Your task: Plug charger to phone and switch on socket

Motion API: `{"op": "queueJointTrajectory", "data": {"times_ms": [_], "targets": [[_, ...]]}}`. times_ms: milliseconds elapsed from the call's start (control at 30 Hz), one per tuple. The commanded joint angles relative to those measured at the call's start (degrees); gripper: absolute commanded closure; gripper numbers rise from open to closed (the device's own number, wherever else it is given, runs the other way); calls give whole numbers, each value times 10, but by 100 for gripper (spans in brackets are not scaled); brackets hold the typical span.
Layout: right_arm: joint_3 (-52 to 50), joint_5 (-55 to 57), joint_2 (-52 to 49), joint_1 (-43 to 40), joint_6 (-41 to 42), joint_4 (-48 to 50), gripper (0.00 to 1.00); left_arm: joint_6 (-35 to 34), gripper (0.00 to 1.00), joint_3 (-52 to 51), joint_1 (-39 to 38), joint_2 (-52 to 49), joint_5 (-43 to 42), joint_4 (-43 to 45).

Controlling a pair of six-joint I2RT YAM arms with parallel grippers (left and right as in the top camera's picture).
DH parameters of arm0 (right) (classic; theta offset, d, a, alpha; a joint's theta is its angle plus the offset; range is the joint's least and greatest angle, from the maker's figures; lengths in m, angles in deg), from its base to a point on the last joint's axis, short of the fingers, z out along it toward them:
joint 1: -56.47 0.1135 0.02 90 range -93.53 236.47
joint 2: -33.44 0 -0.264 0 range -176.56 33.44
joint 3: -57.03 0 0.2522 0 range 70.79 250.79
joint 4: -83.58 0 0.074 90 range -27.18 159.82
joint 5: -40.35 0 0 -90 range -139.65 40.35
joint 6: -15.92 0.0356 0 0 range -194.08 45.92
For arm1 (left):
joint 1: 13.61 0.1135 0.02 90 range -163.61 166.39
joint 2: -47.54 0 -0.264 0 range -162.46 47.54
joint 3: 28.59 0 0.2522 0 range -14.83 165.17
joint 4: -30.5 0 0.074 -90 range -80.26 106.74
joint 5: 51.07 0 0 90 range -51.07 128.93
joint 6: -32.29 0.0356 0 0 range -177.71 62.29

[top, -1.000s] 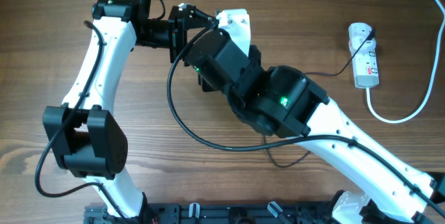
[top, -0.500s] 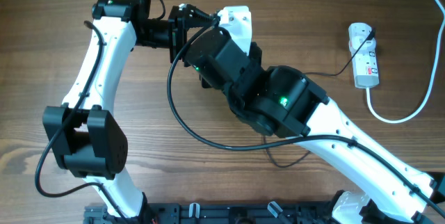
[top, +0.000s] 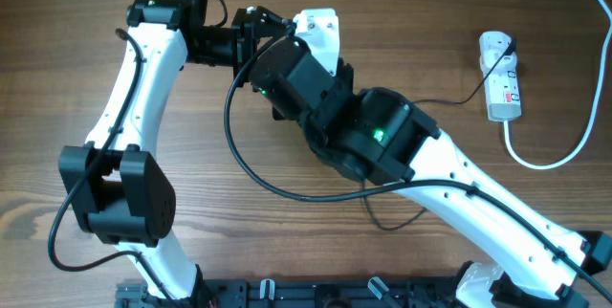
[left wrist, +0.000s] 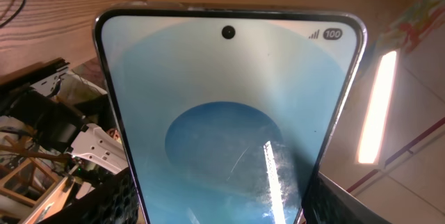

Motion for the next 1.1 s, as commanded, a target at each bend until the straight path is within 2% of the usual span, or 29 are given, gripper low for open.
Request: {"op": "queueJointTrajectory", "data": {"times_ms": [0, 167, 467, 700, 1067], "targets": [[6, 14, -10, 0, 0, 3, 54, -6, 32, -1, 3, 18, -32, 0], [6, 20, -24, 0, -1, 3, 62, -5, 32, -1, 3, 18, -32, -11], [6, 30, -24, 0, -12, 7, 62, -3, 32, -1, 3, 18, -30, -8], [6, 29, -24, 0, -21, 14, 62, -3, 32, -1, 3, 18, -30, 33], [6, 30, -24, 0, -21, 15, 77, -5, 30, -1, 3, 18, -32, 33]]}}
